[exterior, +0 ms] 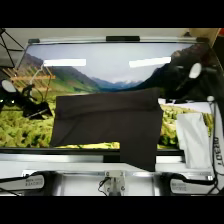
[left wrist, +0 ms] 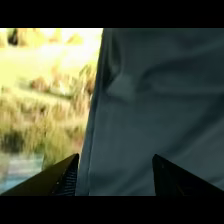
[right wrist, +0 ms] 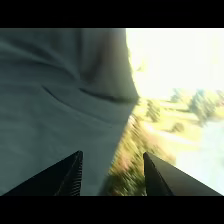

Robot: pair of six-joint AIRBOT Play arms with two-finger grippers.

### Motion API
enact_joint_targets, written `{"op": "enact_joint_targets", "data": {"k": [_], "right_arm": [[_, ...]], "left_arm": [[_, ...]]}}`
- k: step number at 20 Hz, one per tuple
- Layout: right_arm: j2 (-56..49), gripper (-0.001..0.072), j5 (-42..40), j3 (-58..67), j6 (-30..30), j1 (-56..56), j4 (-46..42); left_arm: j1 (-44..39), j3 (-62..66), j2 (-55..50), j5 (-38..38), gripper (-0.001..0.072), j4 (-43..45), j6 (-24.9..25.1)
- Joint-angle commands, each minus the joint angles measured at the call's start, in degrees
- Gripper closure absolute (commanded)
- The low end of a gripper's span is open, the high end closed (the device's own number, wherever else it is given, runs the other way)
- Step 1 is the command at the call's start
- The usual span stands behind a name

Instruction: Fold the shirts.

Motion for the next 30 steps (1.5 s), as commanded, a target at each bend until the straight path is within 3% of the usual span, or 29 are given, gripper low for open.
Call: {"op": "enact_joint_targets", "data": {"k": [1,5,11,12,16,17,21,22,23,27,29,30], "right_arm": [[6.43,0.0207,4.87,0.11,-1.62,-8.28,2.60],[10.25,0.0207,4.28,0.11,-2.10,-15.04,9.27],[10.71,0.0207,5.35,0.11,-2.62,-15.34,12.28],[10.69,0.0207,6.23,0.11,-2.93,-15.34,12.17],[10.78,0.0207,7.93,-0.04,-2.54,-15.21,12.76],[11.45,0.0207,8.00,-1.31,-2.27,-15.04,13.00],[22.75,0.0192,5.88,-23.08,-4.33,-10.58,12.87],[25.86,0.0041,3.67,-30.62,-7.30,-10.01,12.48],[28.11,0.0042,1.22,-37.33,-9.79,-9.99,12.63],[29.44,0.0046,-2.05,-52.06,-10.69,-9.92,16.96],[29.44,0.0137,-7.17,-55.60,-9.42,-9.92,17.33],[29.44,0.0137,-9.33,-56.57,-8.98,-9.92,18.03]], "left_arm": [[4.63,-13.40,9.86,-3.74,0.0182,-0.13,1.79],[8.55,-33.70,20.70,3.58,0.0183,-0.35,5.09],[8.74,-39.63,23.26,15.06,0.0186,-6.23,7.06],[8.74,-39.85,23.26,16.59,0.0228,-7.76,7.04],[8.74,-40.83,23.28,17.51,0.0615,-9.01,6.49],[8.74,-40.83,23.30,17.29,0.0667,-9.01,6.05],[8.76,-40.81,23.52,17.33,0.0667,-8.98,5.53],[8.76,-40.81,23.50,17.35,0.0667,-8.98,5.55],[8.76,-40.81,23.52,17.31,0.0667,-8.98,5.73],[8.76,-40.81,23.52,16.92,0.0667,-8.96,5.84],[8.74,-40.81,23.52,16.81,0.0667,-8.98,5.99],[8.74,-40.81,23.52,16.81,0.0667,-8.98,5.99]]}}
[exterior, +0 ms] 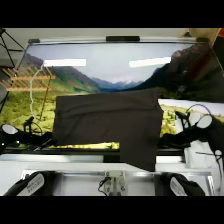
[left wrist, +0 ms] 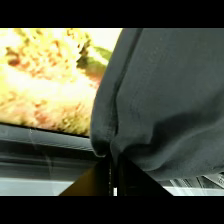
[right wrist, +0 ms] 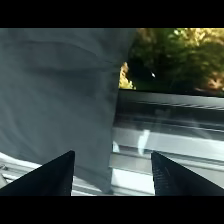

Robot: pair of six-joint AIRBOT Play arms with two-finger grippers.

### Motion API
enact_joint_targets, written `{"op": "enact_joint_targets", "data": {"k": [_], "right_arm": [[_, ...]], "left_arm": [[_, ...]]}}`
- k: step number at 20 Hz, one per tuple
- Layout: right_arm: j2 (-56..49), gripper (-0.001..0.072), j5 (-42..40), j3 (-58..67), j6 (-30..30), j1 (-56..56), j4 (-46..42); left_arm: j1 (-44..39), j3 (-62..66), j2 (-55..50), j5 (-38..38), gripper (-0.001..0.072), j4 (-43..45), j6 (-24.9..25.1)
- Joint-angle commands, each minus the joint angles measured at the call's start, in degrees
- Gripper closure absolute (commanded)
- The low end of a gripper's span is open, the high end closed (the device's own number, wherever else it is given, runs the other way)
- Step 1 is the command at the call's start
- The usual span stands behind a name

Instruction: Fold the shirts.

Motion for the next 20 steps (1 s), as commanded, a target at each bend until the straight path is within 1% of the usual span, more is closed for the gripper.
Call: {"op": "enact_joint_targets", "data": {"k": [1,4,5,7,9,10,11,12,13,15,17,19,20], "right_arm": [[0.83,0.0137,-8.11,-7.39,0.17,0.20,3.45],[-1.38,0.0138,-10.84,-8.17,-0.15,0.22,6.58],[-2.95,0.0164,-11.13,-8.15,-0.72,0.20,7.15],[-6.03,0.0164,-11.23,-8.17,-1.90,0.87,9.66],[-8.15,0.0165,-12.11,-8.15,-2.01,5.51,10.29],[-8.81,0.0256,-12.85,-8.15,-1.81,8.33,10.08],[-9.03,0.0478,-13.94,-8.15,-1.03,10.80,9.60],[-8.92,0.0647,-14.38,-7.76,-0.39,12.13,9.38],[-8.68,0.0659,-14.05,-6.64,0.09,12.39,9.38],[-7.15,0.0658,-11.32,-2.27,0.07,12.39,8.20],[-5.66,0.0659,-7.06,4.61,0.04,12.39,5.90],[-5.07,0.0659,-6.82,11.41,0.68,12.39,3.41],[-5.14,0.0660,-8.72,13.99,2.01,12.39,3.06]], "left_arm": [[0.02,-0.04,0.04,-0.15,0.0667,-0.02,0.20],[0.04,-0.04,0.02,-0.04,0.0667,-0.02,0.22],[0.04,-0.04,0.04,-0.09,0.0667,-0.02,0.20],[0.04,-0.04,0.02,-0.09,0.0668,-0.02,0.20],[0.02,-0.04,0.04,0.22,0.0667,-0.04,0.17],[0.02,-0.04,0.04,0.07,0.0667,-0.07,0.13],[0.04,-0.04,0.04,-0.15,0.0668,-0.04,0.15],[0.04,0.00,0.04,-0.13,0.0667,-0.04,0.17],[0.04,0.37,0.04,-0.11,0.0667,-0.02,0.22],[0.04,2.71,0.28,-0.63,0.0667,-0.04,0.57],[0.04,7.39,1.16,-2.25,0.0667,-0.04,2.80],[0.04,13.35,1.68,-2.93,0.0667,-0.74,2.47],[0.04,16.20,1.38,-3.41,0.0669,-2.95,2.27]]}}
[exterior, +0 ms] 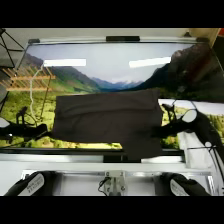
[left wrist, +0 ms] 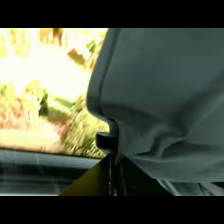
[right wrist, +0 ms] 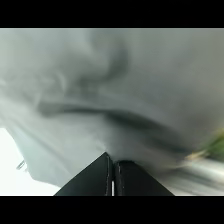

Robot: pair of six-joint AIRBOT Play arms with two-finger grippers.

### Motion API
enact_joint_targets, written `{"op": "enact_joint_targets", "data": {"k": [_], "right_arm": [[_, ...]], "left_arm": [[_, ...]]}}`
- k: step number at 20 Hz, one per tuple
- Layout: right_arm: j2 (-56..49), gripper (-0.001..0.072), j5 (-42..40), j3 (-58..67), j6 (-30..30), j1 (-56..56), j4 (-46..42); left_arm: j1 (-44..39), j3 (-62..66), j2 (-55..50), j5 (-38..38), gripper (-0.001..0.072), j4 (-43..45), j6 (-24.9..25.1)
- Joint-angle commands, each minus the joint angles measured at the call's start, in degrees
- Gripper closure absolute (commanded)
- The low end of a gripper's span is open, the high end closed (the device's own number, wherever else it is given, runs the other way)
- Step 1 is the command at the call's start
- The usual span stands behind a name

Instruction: Fold the shirts.

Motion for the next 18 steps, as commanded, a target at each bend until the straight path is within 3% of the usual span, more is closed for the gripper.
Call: {"op": "enact_joint_targets", "data": {"k": [1,5,8,11,16,17,18], "right_arm": [[0.63,0.0660,-3.17,9.66,3.43,0.46,-1.88],[-5.92,0.0661,-15.21,17.97,5.79,0.46,-0.57],[-15.76,0.0661,-17.03,27.02,6.86,0.46,-0.48],[-24.37,0.0660,-18.25,33.94,8.20,0.46,-0.46],[-31.78,0.0659,-23.45,35.34,12.37,0.52,-0.52],[-32.54,0.0602,-23.34,35.34,12.37,0.52,-0.44],[-32.76,0.0371,-23.17,35.34,12.02,0.52,-0.22]], "left_arm": [[-0.02,8.55,-0.44,-1.25,0.0670,-5.20,0.48],[-1.09,15.19,-6.95,3.17,0.0669,-9.94,-0.70],[-1.05,21.49,-14.91,5.66,0.0669,-11.32,-3.19],[-1.27,26.64,-22.51,7.72,0.0667,-19.12,-3.13],[-5.64,27.67,-30.18,13.86,0.0653,-20.87,-3.17],[-6.80,27.67,-31.30,13.92,0.0567,-20.87,-3.17],[-7.72,27.67,-31.98,13.70,0.0456,-20.87,-3.15]]}}
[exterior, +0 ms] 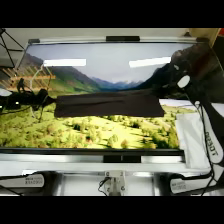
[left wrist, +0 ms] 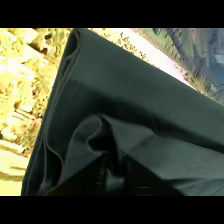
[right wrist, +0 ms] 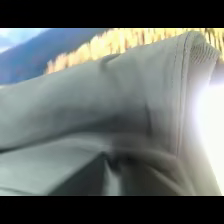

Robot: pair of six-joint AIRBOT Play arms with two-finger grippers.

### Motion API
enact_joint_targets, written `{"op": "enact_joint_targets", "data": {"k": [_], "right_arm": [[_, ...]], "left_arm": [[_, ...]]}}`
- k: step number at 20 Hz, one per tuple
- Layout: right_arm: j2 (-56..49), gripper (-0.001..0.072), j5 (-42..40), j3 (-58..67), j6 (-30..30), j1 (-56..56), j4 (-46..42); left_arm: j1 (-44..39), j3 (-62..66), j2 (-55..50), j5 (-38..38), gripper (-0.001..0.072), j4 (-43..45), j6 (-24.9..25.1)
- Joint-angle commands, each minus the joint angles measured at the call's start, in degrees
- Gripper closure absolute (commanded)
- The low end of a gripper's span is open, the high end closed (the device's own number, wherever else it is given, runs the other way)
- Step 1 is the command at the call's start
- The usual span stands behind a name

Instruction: Fold the shirts.

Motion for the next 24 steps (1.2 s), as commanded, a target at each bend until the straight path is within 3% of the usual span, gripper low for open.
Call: {"op": "enact_joint_targets", "data": {"k": [1,2,3,6,9,15,19,20,22,23,24], "right_arm": [[-2.58,0.0115,-0.66,1.03,-1.55,0.02,0.76],[-2.29,0.0069,2.05,1.88,-4.28,-0.31,0.17],[-2.08,0.0037,5.81,3.19,-6.16,-0.81,-2.10],[-2.10,0.0037,13.88,5.51,-7.15,-3.04,-9.35],[-3.50,0.0037,16.59,5.51,-9.86,-4.92,-7.08],[-8.98,0.0036,15.10,5.51,-10.12,-4.72,-5.70],[-11.91,0.0038,14.75,5.51,-10.12,-4.70,0.48],[-12.46,0.0067,15.41,5.51,-10.40,-4.72,3.26],[-12.35,0.0485,17.09,5.51,-12.37,-4.72,6.99],[-11.56,0.0636,17.84,5.57,-12.79,-4.72,8.22],[-10.19,0.0659,18.25,5.57,-13.16,-4.90,8.50]], "left_arm": [[-3.02,0.66,-3.72,1.51,0.0314,-1.40,0.04],[-2.95,0.74,-3.50,1.33,0.0198,-1.38,0.04],[-2.40,1.46,-3.34,0.31,0.0181,-1.31,0.04],[-0.59,5.77,-3.34,-5.60,0.0182,-1.31,0.02],[-0.79,9.35,-2.36,-11.34,0.0182,-1.36,-0.02],[-4.37,9.70,4.98,-12.61,0.0182,-1.33,0.02],[-8.55,9.70,7.85,-12.57,0.0183,-1.31,0.24],[-9.90,9.70,7.82,-12.50,0.0183,-1.33,0.24],[-13.16,9.70,7.54,-11.04,0.0183,-1.31,0.26],[-15.02,9.64,7.50,-9.73,0.0186,-1.31,0.26],[-16.94,9.64,7.37,-8.35,0.0255,-1.31,0.26]]}}
